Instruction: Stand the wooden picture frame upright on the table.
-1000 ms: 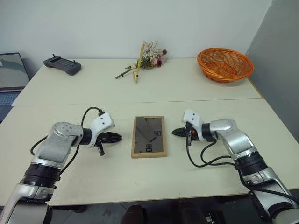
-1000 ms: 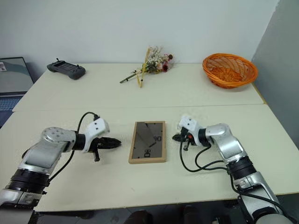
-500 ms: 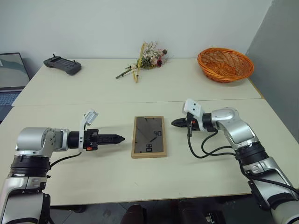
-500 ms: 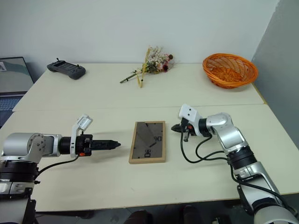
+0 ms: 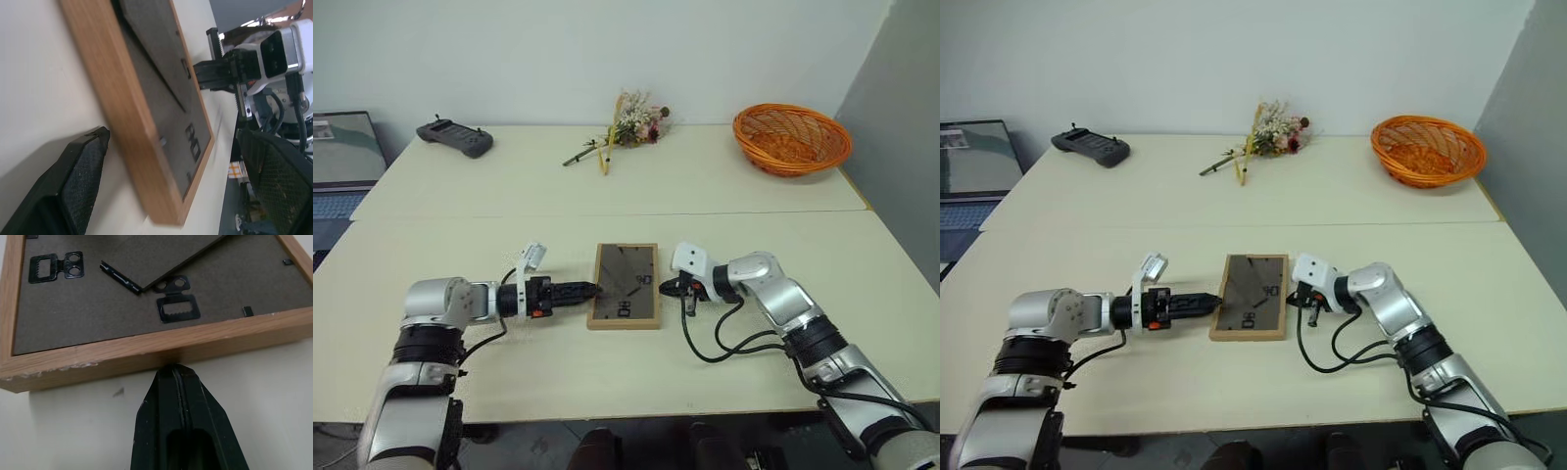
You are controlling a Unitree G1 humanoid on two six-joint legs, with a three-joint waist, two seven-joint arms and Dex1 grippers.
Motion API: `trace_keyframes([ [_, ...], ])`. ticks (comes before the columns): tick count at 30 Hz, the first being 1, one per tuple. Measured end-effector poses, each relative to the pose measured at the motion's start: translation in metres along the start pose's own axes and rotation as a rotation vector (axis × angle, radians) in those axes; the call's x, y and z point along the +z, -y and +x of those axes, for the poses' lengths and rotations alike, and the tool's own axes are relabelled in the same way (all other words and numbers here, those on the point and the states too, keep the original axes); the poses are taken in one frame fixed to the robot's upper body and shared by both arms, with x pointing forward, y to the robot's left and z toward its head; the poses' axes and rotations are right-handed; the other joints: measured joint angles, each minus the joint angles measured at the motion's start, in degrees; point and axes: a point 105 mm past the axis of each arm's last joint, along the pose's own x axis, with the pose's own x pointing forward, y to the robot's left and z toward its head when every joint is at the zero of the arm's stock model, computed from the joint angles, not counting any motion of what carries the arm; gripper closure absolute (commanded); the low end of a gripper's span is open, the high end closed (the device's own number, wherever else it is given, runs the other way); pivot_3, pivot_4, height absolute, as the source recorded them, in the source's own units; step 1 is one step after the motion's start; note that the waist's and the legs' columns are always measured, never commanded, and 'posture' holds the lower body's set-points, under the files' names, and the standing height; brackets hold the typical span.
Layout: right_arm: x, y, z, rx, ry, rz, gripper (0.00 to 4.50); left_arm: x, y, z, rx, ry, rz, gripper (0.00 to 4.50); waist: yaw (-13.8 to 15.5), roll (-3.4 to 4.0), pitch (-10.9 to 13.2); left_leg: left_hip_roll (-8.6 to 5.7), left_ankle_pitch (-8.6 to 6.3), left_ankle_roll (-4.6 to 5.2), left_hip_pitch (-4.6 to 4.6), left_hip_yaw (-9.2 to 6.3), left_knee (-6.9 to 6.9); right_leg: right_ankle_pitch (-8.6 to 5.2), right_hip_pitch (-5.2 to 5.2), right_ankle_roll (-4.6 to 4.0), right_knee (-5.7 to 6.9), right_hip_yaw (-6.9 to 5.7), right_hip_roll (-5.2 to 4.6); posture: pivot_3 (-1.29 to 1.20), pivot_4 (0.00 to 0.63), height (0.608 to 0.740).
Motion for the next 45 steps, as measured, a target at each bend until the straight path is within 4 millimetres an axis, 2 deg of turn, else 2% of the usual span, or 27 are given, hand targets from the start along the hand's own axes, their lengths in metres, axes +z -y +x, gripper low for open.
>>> trace_keyframes([
  [3,0.006,0.000,0.006,-0.004,0.011,-0.003,4.50,-0.001,0.002,0.003,-0.007,-0.018,0.007,0.02,0.1,0.00,0.0,0.00,0.00,-0.01,0.04,-0.06,-0.02,0.00,0.07,0.00,-0.06,-0.03,0.00,0.00,0.150,0.740],
  [6,0.005,0.000,0.007,-0.007,0.009,-0.002,4.50,-0.001,0.005,0.005,-0.016,-0.026,0.014,0.46,0.1,0.00,0.0,0.00,0.04,-0.06,0.00,-0.06,-0.02,0.00,0.09,0.00,-0.20,-0.02,0.00,0.00,0.150,0.740],
  [10,0.003,0.004,0.005,-0.026,0.006,-0.008,4.50,-0.005,0.005,0.006,-0.014,-0.039,-0.016,1.38,-0.1,0.00,0.0,0.02,0.03,-0.06,-0.03,-0.06,-0.04,0.00,0.08,0.00,-0.26,-0.02,0.01,0.00,0.150,0.740],
  [18,-0.002,0.005,-0.001,-0.062,0.016,0.025,4.50,-0.001,0.001,0.008,-0.001,0.011,-0.015,2.81,-0.3,0.00,0.0,0.04,0.01,-0.03,-0.04,-0.08,-0.07,0.00,0.08,0.00,-0.28,-0.03,0.02,0.00,0.150,0.740],
  [24,-0.001,0.016,-0.010,-0.113,0.047,0.066,4.50,0.014,0.007,0.014,-0.017,0.069,0.003,2.92,-0.4,-0.02,0.0,0.04,0.02,-0.05,-0.05,-0.09,-0.07,0.00,0.07,0.00,-0.27,-0.02,0.02,0.00,0.150,0.740],
  [27,0.013,0.034,-0.035,-0.156,0.129,0.137,4.00,0.017,0.012,0.011,-0.021,0.081,-0.002,2.94,-0.8,-0.02,0.0,0.05,0.05,-0.09,-0.26,-0.13,-0.06,0.00,-0.12,0.00,-0.26,-0.05,0.02,0.00,0.150,0.740],
  [29,0.038,0.045,-0.058,-0.167,0.214,0.148,3.48,0.023,0.020,0.007,-0.023,0.100,0.025,2.94,-1.3,-0.02,0.0,0.06,0.05,-0.09,-0.34,-0.18,-0.07,0.00,-0.19,0.00,-0.27,-0.08,0.02,0.00,0.150,0.740],
  [32,0.058,0.047,-0.068,-0.130,0.275,0.175,2.82,0.029,0.034,0.005,-0.049,0.123,0.063,2.94,-1.4,-0.02,0.0,0.06,0.05,-0.09,-0.35,-0.22,-0.09,0.00,-0.21,0.00,-0.29,-0.06,0.05,0.00,0.150,0.740],
  [36,0.078,0.042,-0.062,-0.052,0.345,0.287,2.11,0.035,0.048,0.003,-0.082,0.176,0.091,2.94,-1.6,0.00,0.1,0.07,0.04,-0.08,-0.37,-0.21,-0.11,0.00,-0.29,-0.01,-0.25,-0.02,0.05,0.00,0.150,0.740],
  [39,0.094,0.038,-0.053,-0.016,0.375,0.336,1.34,0.040,0.054,0.003,-0.100,0.215,0.097,2.94,-1.5,0.00,0.1,0.06,0.08,-0.15,-0.46,-0.18,-0.11,0.00,-0.41,-0.01,-0.19,0.00,0.04,0.00,0.150,0.740],
  [45,0.092,0.040,-0.044,-0.007,0.329,0.452,0.08,0.045,0.049,-0.003,-0.046,0.276,0.083,2.94,-1.3,0.00,0.1,0.02,0.12,-0.22,-0.49,-0.11,-0.10,0.00,-0.44,-0.01,-0.21,0.02,-0.01,0.00,0.150,0.740],
])
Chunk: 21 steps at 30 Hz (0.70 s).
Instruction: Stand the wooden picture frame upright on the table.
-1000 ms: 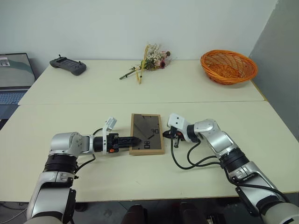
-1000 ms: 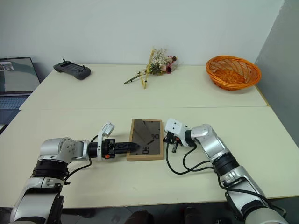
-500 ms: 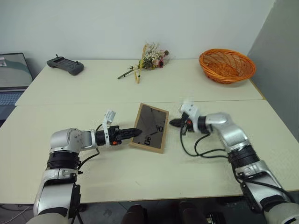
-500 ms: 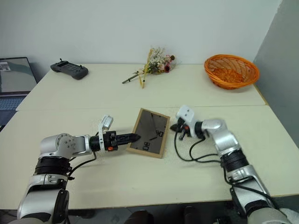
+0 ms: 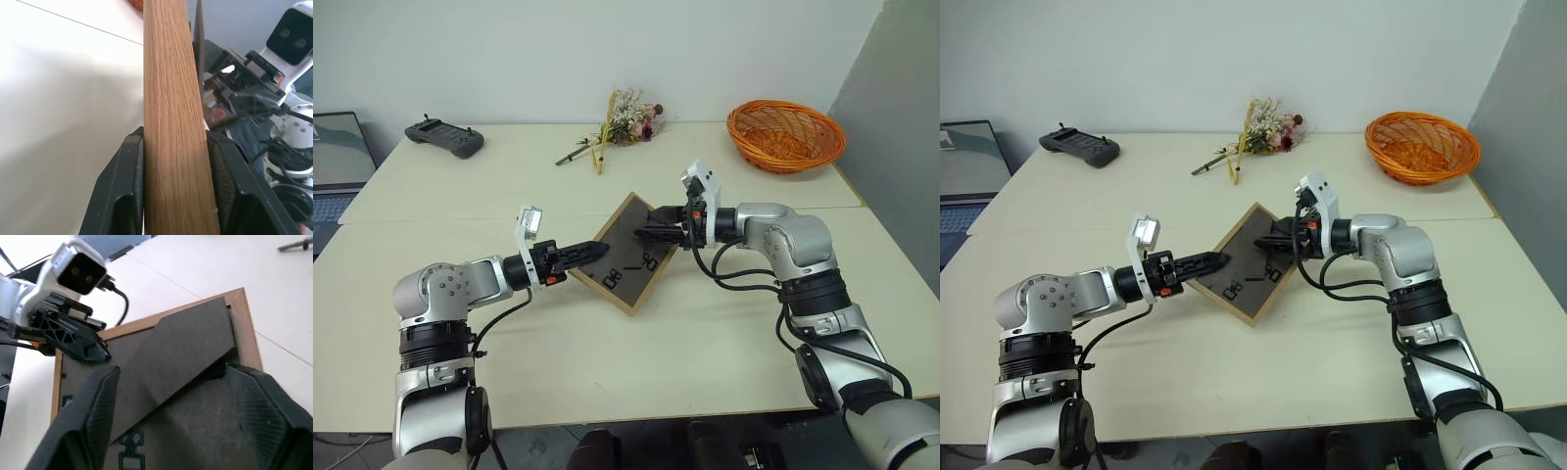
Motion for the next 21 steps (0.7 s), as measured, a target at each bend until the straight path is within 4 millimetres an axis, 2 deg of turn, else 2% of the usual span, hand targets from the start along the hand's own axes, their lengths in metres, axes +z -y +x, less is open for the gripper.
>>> trace_keyframes([
  [3,0.001,-0.002,0.001,0.011,-0.004,0.055,0.04,-0.001,-0.001,0.000,0.005,0.009,-0.006,2.94,-0.1,0.00,0.0,0.01,0.00,0.00,0.00,0.00,-0.02,0.00,-0.03,0.00,0.02,0.00,0.00,0.00,0.150,0.740],
  [6,0.005,-0.014,0.002,0.087,0.022,0.170,0.04,0.001,0.003,-0.001,-0.004,0.024,0.003,2.94,-0.1,0.00,0.0,0.02,0.00,-0.01,-0.01,0.00,-0.03,0.00,-0.05,0.00,0.03,0.01,0.00,0.00,0.150,0.740],
  [11,0.017,-0.045,-0.001,0.236,0.048,0.193,0.04,0.004,0.006,-0.001,-0.014,0.041,0.011,2.94,-0.1,0.00,0.0,0.01,0.00,0.00,0.00,0.00,-0.04,0.00,-0.04,0.00,0.02,0.00,0.00,0.00,0.150,0.740],
  [16,0.027,-0.062,-0.023,0.358,0.087,0.239,0.04,0.005,0.010,0.002,-0.054,0.058,-0.001,2.94,0.1,0.00,0.0,0.00,-0.10,0.17,-0.02,-0.01,-0.03,0.00,-0.02,0.00,-0.02,-0.02,-0.01,0.00,0.150,0.740],
  [19,0.027,-0.061,-0.040,0.351,0.095,0.231,0.04,0.005,0.013,0.005,-0.069,0.060,-0.009,2.94,0.1,0.00,0.0,0.01,-0.11,0.19,-0.01,-0.01,-0.04,0.00,-0.02,0.00,-0.03,-0.01,0.00,0.00,0.150,0.740],
  [21,0.018,-0.053,-0.053,0.298,0.087,0.206,0.04,0.007,0.010,0.006,-0.054,0.078,-0.042,2.94,0.1,0.00,0.0,0.00,-0.12,0.21,-0.01,0.00,-0.04,0.00,-0.01,0.00,-0.02,-0.02,0.00,0.00,0.150,0.740],
])
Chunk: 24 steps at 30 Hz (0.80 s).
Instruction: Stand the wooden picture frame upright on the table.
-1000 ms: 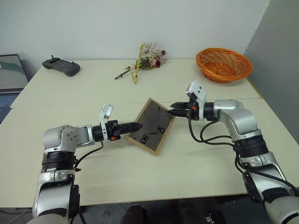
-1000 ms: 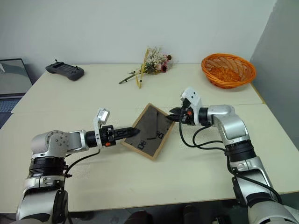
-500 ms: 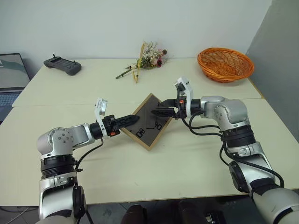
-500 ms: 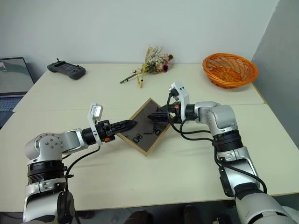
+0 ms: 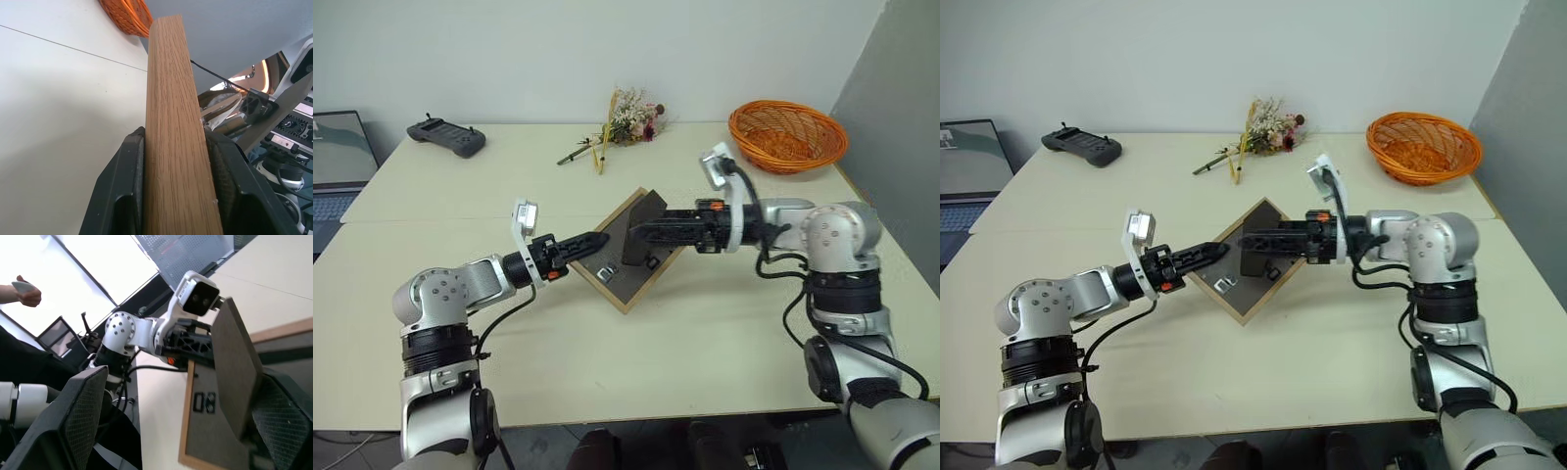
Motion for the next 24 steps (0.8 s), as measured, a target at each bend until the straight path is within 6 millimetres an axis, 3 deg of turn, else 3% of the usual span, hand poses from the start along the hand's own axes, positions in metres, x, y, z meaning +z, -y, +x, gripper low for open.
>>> trace_keyframes([
  [2,-0.007,0.008,-0.010,-0.060,-0.011,-0.024,0.04,0.001,-0.007,-0.004,0.033,0.018,-0.039,2.94,-0.1,-0.02,0.0,0.01,-0.01,0.02,-0.01,0.02,0.00,0.00,0.00,0.00,0.00,0.01,0.00,0.00,0.150,0.740],
  [6,-0.029,0.031,-0.052,-0.304,-0.117,-0.275,0.04,-0.005,-0.008,-0.011,0.038,0.004,-0.159,2.94,-0.1,-0.06,0.0,0.02,-0.01,0.02,-0.06,0.07,0.00,-0.01,-0.01,0.03,-0.08,0.00,0.01,0.00,0.150,0.740],
  [8,-0.034,0.036,-0.064,-0.373,-0.160,-0.481,0.04,-0.008,-0.007,-0.014,0.035,-0.007,-0.199,2.94,-0.1,-0.10,0.0,0.02,-0.01,0.02,-0.06,0.08,0.01,-0.02,0.01,0.04,-0.10,0.00,0.01,0.00,0.150,0.740],
  [12,-0.047,0.055,-0.075,-0.517,-0.286,-1.127,0.04,-0.009,-0.008,-0.016,0.019,0.005,-0.293,2.94,-0.2,-0.15,0.0,0.04,0.12,-0.22,0.05,0.21,0.04,-0.01,0.03,0.07,0.04,0.08,0.01,0.00,0.150,0.740],
  [14,-0.054,0.059,-0.068,-0.516,-0.345,-1.517,0.04,-0.008,-0.005,-0.011,-0.010,0.020,-0.326,2.94,-0.2,-0.17,0.0,0.05,0.18,-0.32,0.08,0.24,0.08,-0.01,0.00,0.07,0.14,0.12,0.01,0.00,0.150,0.740],
  [16,-0.058,0.056,-0.054,-0.463,-0.332,-1.730,0.04,-0.008,-0.001,-0.006,-0.035,0.027,-0.343,2.94,-0.2,-0.18,0.0,0.07,0.26,-0.46,0.08,0.27,0.07,-0.01,-0.03,0.06,0.14,0.18,0.02,0.00,0.150,0.740],
  [21,-0.064,0.055,-0.018,-0.395,-0.216,-1.964,0.04,-0.014,0.006,0.001,-0.068,0.039,-0.376,2.94,-0.2,-0.19,0.0,0.08,0.38,-0.67,0.10,0.27,0.07,-0.01,-0.02,0.06,0.13,0.22,0.03,0.00,0.150,0.740],
  [24,-0.058,0.057,-0.004,-0.409,-0.160,-2.032,0.04,-0.020,0.007,-0.001,-0.066,0.079,-0.394,2.94,-0.2,-0.19,0.0,0.08,0.38,-0.68,0.14,0.32,0.08,-0.01,-0.02,0.05,0.12,0.31,0.03,0.00,0.150,0.740],
])
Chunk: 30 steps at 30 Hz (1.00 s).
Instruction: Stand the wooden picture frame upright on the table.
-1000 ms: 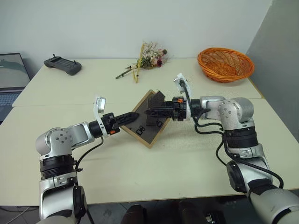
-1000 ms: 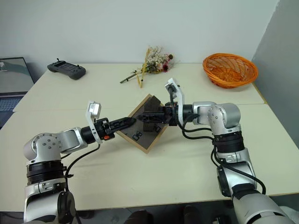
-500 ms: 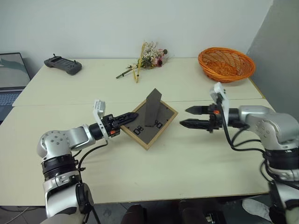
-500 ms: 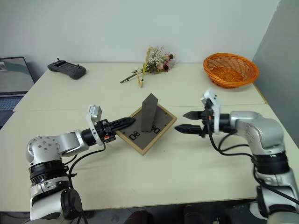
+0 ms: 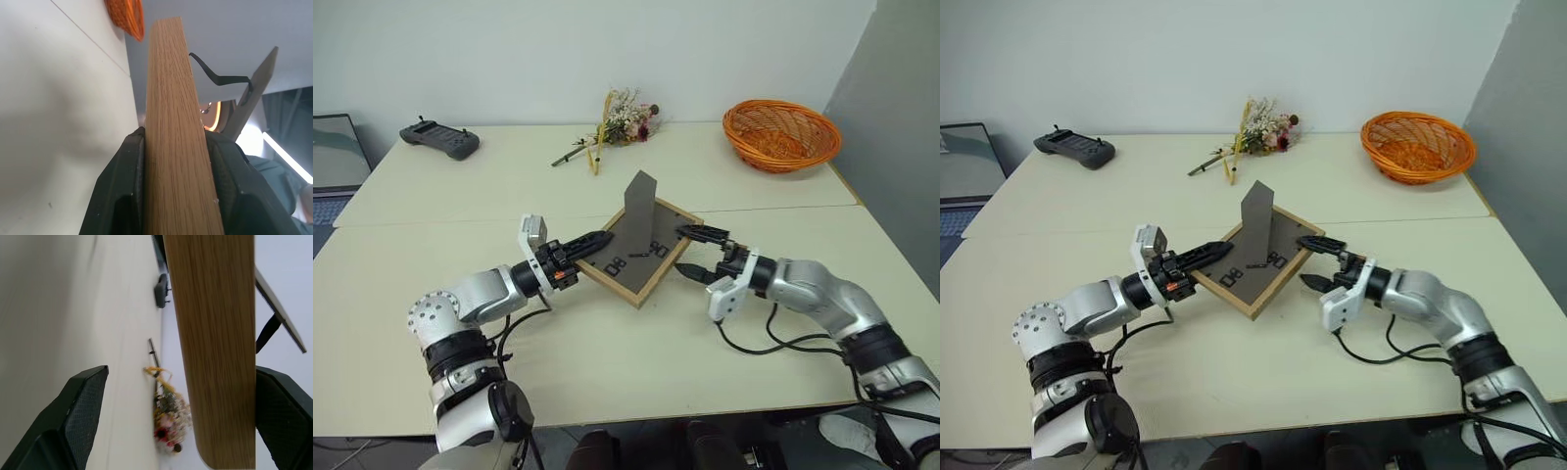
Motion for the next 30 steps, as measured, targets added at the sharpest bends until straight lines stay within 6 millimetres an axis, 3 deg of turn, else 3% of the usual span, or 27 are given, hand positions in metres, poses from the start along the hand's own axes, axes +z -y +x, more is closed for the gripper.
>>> trace_keyframes([
  [4,-0.003,0.009,0.011,-0.054,0.012,-0.035,0.53,-0.011,0.000,-0.002,0.022,0.029,-0.022,2.94,0.1,0.00,0.0,-0.01,0.00,0.00,0.01,0.01,0.00,0.01,0.02,-0.01,-0.01,0.02,0.00,0.00,0.150,0.740],
  [13,-0.007,0.013,0.005,-0.095,0.042,-0.052,2.70,-0.006,0.001,-0.004,0.044,0.123,-0.035,2.94,0.6,-0.01,0.0,-0.05,0.00,0.01,0.03,0.03,0.00,0.01,0.10,-0.01,-0.07,0.04,0.03,0.00,0.150,0.740],
  [16,-0.010,0.011,0.006,-0.074,0.043,-0.064,3.18,-0.008,0.003,-0.002,0.045,0.114,-0.026,2.94,0.6,-0.01,0.0,-0.05,0.00,0.01,0.05,0.05,-0.01,0.01,0.12,-0.01,-0.07,0.06,0.04,0.00,0.150,0.740],
  [20,-0.013,0.008,0.007,-0.063,0.039,-0.058,3.19,-0.010,0.001,-0.002,0.061,0.099,-0.019,2.94,0.6,-0.01,0.0,-0.04,0.00,0.01,0.07,0.05,-0.01,0.01,0.15,-0.01,-0.09,0.06,0.06,0.00,0.150,0.740],
  [25,-0.016,0.010,0.009,-0.068,0.035,-0.056,3.20,-0.005,0.004,-0.004,0.095,0.094,0.019,1.95,0.5,-0.01,0.0,-0.03,0.00,0.02,0.08,0.01,-0.01,0.01,0.19,-0.01,-0.12,0.04,0.07,0.00,0.150,0.740],
  [27,-0.019,0.011,0.005,-0.067,0.032,-0.055,3.20,0.013,0.009,-0.011,0.119,0.131,0.060,1.62,0.5,-0.01,0.0,-0.02,0.00,0.02,0.06,-0.04,-0.01,0.01,0.19,-0.02,-0.12,-0.02,0.08,0.00,0.150,0.740],
  [30,-0.022,0.009,-0.004,-0.052,0.037,-0.034,3.20,0.053,0.029,-0.030,0.137,0.243,0.159,1.09,0.5,-0.02,0.0,-0.03,0.00,0.02,0.08,-0.04,-0.02,0.00,0.24,-0.02,-0.20,-0.04,0.09,0.00,0.150,0.740],
])
